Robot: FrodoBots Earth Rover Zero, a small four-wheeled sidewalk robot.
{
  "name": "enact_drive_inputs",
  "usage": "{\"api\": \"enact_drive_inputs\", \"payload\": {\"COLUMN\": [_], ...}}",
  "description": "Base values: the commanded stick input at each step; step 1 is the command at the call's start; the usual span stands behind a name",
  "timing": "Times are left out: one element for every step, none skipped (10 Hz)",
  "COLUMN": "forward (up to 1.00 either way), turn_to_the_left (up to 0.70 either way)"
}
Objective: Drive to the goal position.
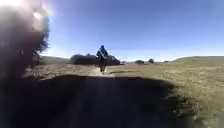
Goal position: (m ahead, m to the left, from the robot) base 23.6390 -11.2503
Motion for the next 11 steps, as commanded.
{"api": "enact_drive_inputs", "payload": {"forward": [1.00, 1.00, 1.00, 1.00, 1.00, 1.00, 1.00, 1.00, 1.00, 1.00, 1.00], "turn_to_the_left": [0.39, 0.04, 0.01, 0.00, 0.00, 0.00, 0.00, 0.00, 0.00, 0.00, 0.00]}}
